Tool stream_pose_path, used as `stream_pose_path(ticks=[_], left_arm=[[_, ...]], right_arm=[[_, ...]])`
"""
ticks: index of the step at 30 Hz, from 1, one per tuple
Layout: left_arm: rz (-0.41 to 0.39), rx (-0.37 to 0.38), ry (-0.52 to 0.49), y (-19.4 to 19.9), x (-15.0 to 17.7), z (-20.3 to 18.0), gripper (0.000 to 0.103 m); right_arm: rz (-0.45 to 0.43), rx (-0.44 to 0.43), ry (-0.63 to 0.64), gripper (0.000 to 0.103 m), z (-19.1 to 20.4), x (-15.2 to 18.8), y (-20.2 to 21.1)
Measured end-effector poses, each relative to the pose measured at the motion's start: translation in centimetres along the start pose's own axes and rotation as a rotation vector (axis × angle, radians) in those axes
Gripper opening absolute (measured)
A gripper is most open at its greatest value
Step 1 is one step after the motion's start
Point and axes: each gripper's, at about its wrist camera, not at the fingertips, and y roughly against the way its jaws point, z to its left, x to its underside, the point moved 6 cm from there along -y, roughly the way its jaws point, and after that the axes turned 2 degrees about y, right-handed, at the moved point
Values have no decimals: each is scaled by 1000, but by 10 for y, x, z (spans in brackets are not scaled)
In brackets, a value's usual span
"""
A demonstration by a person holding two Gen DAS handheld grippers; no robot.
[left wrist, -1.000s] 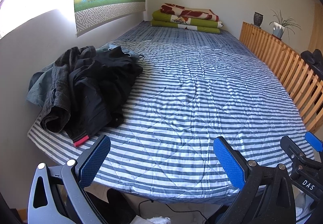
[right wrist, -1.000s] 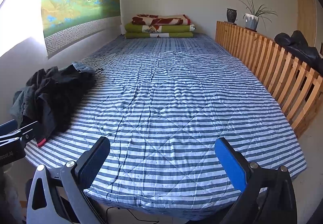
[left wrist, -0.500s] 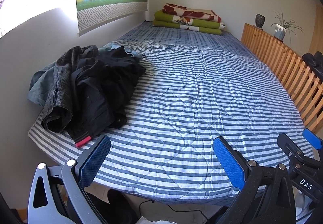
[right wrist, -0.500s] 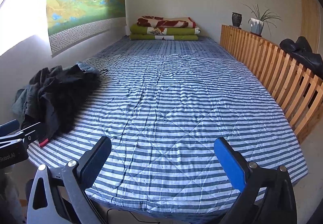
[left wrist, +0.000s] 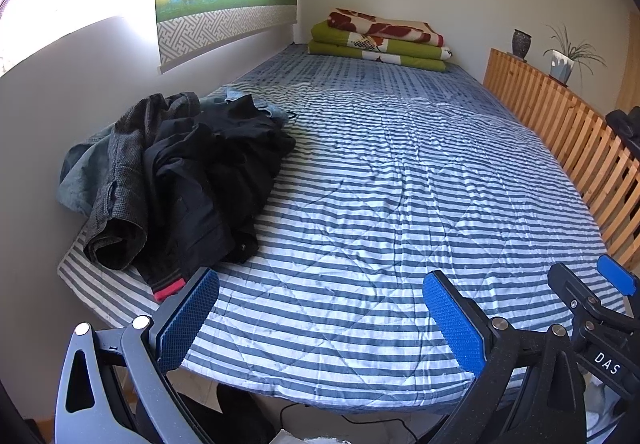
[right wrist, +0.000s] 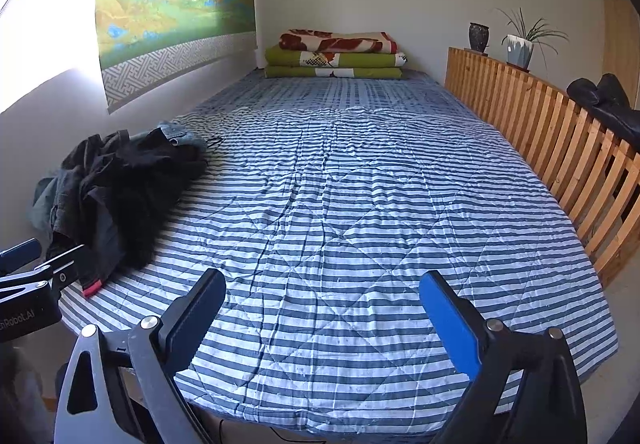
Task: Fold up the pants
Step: 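Move both grippers toward the clothes pile on the bed, then grasp the grey houndstooth shorts with the right gripper and lift them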
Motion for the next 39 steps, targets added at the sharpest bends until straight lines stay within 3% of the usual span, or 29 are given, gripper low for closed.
stream_pose_path(ticks=[9,15,19,26,31,35,39], left_arm=[[23,-3,32,-23,-3,11,103],[37,-36,79,-44,-2,40,103],[49,-62,96,-59,-3,62,103],[69,-112,162,-81,-2,116,103],[51,-174,214,-84,-3,158,103],[51,-220,259,-88,0,193,103],[57,-258,303,-89,7,228,103]], right_arm=[[23,-44,-4,95,10,-6,-23],[28,-72,44,94,34,-21,-46],[36,-111,66,89,58,-33,-63],[18,-176,154,83,119,-58,-91],[28,-273,212,82,173,-73,-110],[64,-356,235,70,220,-82,-126],[72,-436,306,70,275,-86,-133]])
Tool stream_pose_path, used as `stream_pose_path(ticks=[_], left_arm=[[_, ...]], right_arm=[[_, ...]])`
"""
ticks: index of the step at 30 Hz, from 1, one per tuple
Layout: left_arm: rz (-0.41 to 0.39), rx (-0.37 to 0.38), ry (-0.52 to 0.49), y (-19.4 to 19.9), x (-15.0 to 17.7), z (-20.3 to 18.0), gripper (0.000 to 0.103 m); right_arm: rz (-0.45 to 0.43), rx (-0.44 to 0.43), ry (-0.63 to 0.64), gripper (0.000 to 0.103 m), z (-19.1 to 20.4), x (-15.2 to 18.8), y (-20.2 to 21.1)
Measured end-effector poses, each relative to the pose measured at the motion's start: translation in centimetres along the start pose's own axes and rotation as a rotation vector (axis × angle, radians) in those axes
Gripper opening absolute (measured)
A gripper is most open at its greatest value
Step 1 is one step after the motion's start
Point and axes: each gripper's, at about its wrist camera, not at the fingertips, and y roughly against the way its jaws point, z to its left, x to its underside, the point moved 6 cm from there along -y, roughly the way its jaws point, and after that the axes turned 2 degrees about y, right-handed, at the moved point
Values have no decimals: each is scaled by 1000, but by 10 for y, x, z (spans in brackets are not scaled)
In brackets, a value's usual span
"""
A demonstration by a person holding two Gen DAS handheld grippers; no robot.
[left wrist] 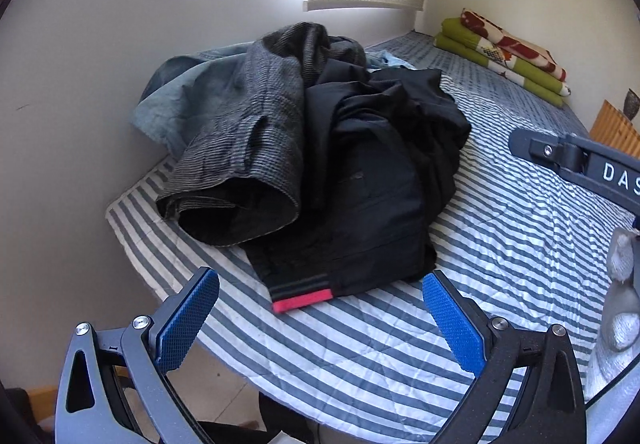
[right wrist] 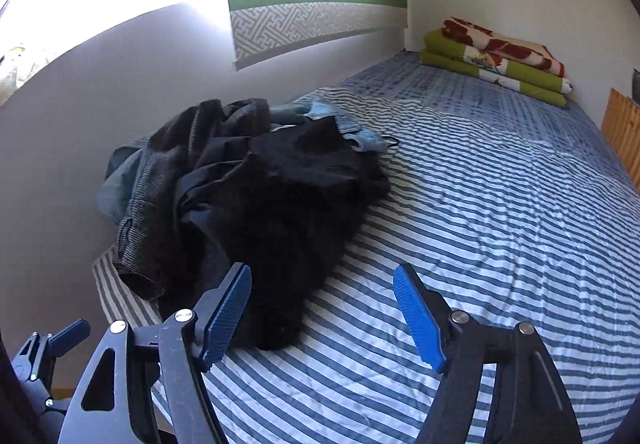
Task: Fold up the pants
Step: 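Grasp the grey houndstooth shorts with the right gripper and lift them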
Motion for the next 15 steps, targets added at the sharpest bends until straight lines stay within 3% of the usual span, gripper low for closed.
stream_pose_path(ticks=[10,15], left_arm=[[18,-67,89,-13,3,66,103],[26,-80,126,-19,5,87,103]], right_arm=[[58,-175,167,71,114,-44,-71],[104,-231,182,76,153,-64,-105]])
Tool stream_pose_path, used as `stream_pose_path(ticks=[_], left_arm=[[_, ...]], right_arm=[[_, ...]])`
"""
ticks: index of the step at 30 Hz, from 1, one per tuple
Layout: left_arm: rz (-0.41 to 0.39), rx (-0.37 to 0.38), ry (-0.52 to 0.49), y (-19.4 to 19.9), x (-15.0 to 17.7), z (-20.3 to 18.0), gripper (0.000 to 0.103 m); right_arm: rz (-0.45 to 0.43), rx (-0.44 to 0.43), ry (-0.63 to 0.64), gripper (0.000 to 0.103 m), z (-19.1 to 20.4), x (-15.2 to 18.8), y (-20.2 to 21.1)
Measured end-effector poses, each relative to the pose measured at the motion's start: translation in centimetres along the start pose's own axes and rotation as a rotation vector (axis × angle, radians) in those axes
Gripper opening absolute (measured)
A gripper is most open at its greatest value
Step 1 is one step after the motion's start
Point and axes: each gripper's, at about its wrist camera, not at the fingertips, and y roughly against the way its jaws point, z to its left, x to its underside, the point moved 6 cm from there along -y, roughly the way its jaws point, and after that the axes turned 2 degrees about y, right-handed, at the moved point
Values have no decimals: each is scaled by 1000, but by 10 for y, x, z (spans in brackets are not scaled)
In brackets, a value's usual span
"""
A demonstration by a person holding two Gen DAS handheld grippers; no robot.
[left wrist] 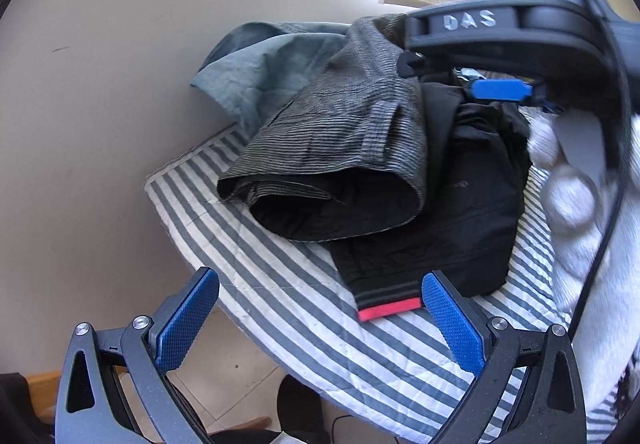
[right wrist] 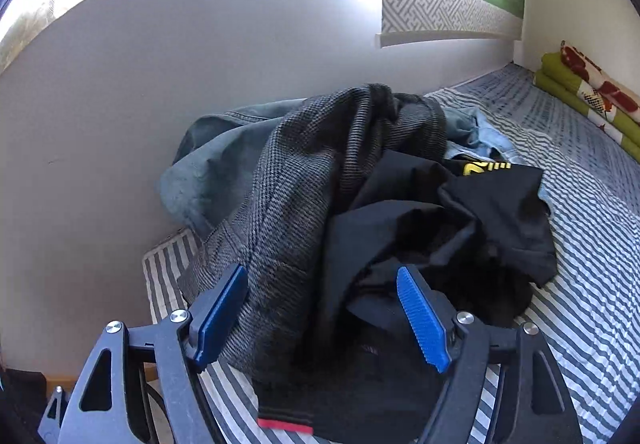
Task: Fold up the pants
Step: 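Grasp the grey houndstooth shorts with the right gripper and lift them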
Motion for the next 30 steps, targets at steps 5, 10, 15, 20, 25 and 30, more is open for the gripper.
stream_pose_path(ticks=[5,10,15,20,25,30], left_arm=[[17,3,26,-10,0,12,102],[21,5,35,-15,2,16,102],[16,4,28,-14,3,15,102],[4,11,20,-4,4,10,99],[-20,9,20,14,4,5,99],[-23,26,30,28,6,-1,99]], right_arm=[[60,-12,22,76,18,-15,-36],[127,37,70,71,29,-14,-68],[137,-6,91,7,36,-17,-59],[2,12,155,4,40,-38,-2],[-75,39,114,4,18,-46,43],[-179,72,6,4,-18,-56,94]])
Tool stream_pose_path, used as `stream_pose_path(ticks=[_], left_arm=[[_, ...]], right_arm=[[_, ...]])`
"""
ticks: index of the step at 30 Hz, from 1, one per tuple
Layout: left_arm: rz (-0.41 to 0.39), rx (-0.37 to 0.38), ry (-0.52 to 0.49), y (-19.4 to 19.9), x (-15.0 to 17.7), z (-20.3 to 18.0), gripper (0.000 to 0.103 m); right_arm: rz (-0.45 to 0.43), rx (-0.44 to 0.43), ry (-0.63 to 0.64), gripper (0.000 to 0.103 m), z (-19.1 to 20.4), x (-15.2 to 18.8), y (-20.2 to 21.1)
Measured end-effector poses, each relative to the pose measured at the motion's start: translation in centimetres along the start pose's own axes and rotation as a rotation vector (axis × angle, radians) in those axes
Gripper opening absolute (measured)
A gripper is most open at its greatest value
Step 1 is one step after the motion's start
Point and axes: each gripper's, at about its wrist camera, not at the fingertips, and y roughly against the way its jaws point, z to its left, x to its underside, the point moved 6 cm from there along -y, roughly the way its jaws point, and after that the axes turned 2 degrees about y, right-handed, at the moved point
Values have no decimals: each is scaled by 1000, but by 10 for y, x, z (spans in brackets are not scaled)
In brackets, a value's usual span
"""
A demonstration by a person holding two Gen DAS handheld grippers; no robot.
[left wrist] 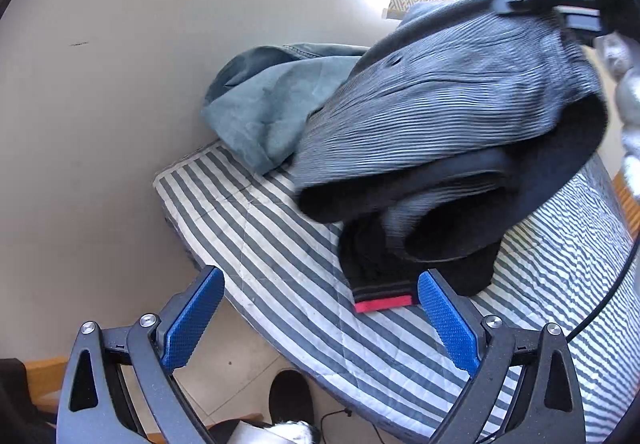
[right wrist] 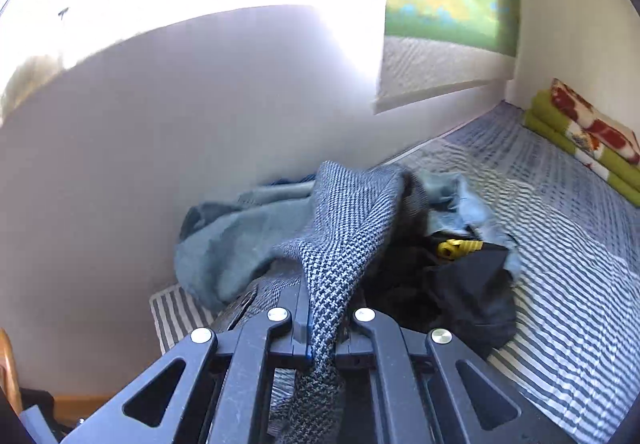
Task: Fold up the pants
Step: 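Grasp the grey houndstooth shorts with the right gripper and lift them, then carry the grey shorts with the right gripper onto the open bed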
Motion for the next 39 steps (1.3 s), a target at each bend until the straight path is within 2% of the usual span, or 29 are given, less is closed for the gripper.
stream_pose_path(ticks=[3,6,14,16,20,24,27,29,30,31,32,34,36,37,38,39], left_arm=[[-5,16,-24,12,3,-7,99],[-35,7,-65,27,5,-19,99],[-102,80,-167,69,13,-69,99],[-116,106,-200,80,17,-85,99],[-141,161,-270,103,28,-124,99],[-152,219,-355,120,41,-169,99],[-153,253,-422,125,54,-202,99],[-137,280,-478,126,65,-231,99],[-125,295,-515,125,72,-245,99],[-118,309,-553,125,81,-261,99],[-111,320,-593,124,90,-276,99],[-100,343,-669,124,111,-303,99],[-93,382,-740,125,132,-326,99],[-84,395,-775,124,143,-337,99],[-73,403,-807,122,153,-347,99],[-60,413,-834,119,160,-355,99]], right_arm=[[-54,25,-48,4,-28,-14,39],[-94,59,-75,4,-55,-13,80],[-191,217,-129,4,-130,28,205],[-197,232,-155,4,-146,42,237],[-151,274,-205,4,-173,78,282],[-87,337,-260,4,-207,126,303],[-25,379,-347,4,-251,168,301],[73,373,-368,5,-280,200,281],[127,379,-358,8,-292,219,270],[190,417,-358,10,-308,238,258],[250,455,-374,16,-325,258,249],[325,454,-453,24,-347,298,244],[302,407,-533,24,-358,323,256],[281,397,-553,28,-358,332,267],[257,383,-571,40,-359,342,278],[232,368,-587,47,-358,348,290]])
